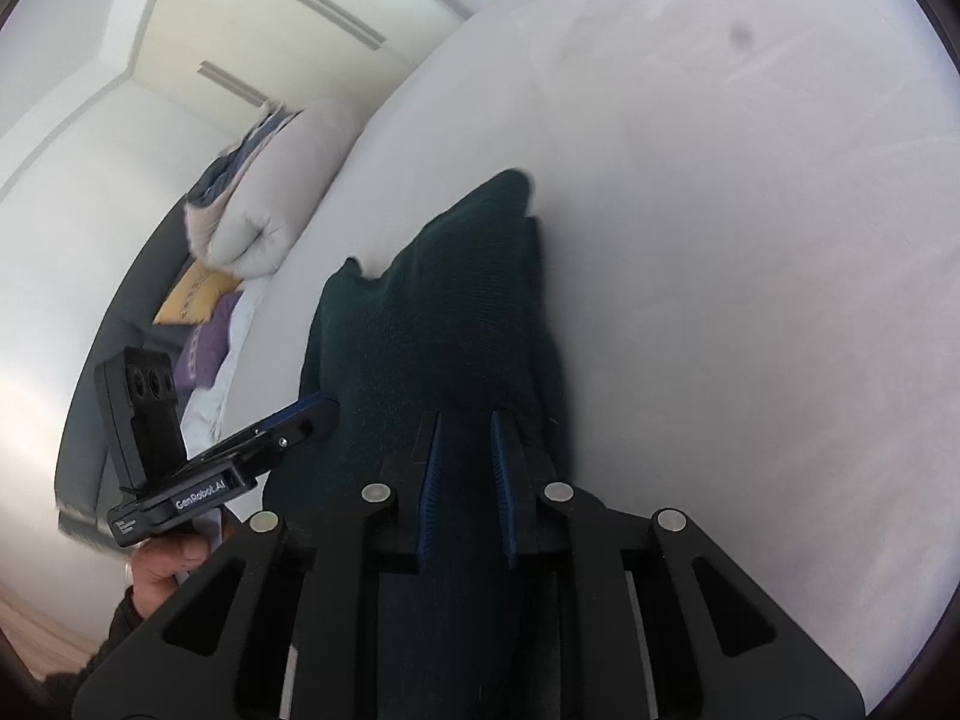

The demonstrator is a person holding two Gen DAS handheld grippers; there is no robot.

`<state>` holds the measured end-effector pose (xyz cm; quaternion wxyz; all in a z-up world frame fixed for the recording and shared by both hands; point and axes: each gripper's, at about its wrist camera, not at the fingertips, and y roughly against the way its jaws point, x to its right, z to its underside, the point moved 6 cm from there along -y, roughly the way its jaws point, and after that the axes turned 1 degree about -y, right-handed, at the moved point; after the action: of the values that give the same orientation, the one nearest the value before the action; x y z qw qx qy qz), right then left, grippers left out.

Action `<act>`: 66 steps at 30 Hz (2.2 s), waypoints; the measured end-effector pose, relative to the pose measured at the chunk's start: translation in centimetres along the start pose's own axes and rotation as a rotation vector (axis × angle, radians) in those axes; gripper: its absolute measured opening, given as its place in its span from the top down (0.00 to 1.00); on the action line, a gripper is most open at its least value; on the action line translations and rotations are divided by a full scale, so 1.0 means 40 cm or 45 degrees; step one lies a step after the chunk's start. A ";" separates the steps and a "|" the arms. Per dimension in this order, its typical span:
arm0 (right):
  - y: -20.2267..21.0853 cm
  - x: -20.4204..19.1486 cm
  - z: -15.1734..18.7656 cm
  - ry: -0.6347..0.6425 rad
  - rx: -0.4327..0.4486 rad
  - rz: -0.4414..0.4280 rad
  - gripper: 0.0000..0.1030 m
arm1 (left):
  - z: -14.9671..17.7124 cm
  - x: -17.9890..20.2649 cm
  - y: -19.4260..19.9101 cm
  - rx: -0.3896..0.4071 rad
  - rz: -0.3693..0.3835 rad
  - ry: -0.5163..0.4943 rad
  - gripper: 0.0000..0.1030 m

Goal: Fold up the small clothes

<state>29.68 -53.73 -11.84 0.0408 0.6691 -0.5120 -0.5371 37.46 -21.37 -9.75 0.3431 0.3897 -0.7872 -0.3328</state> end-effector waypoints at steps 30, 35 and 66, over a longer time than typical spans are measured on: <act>-0.005 -0.019 -0.025 0.013 -0.272 0.139 0.42 | 0.056 -0.188 0.006 -0.111 0.114 0.376 0.19; -0.064 -0.035 -0.021 0.108 -0.322 0.230 0.54 | 0.022 -0.141 -0.023 -0.203 0.111 0.317 0.49; 0.202 -0.624 0.631 0.593 -0.256 0.236 0.81 | 0.451 -0.183 0.556 -0.063 -0.223 0.156 0.65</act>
<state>7.82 -26.85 -0.64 0.2728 0.7174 -0.4919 -0.4109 17.84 -0.03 -4.00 0.3698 0.4680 -0.7191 -0.3565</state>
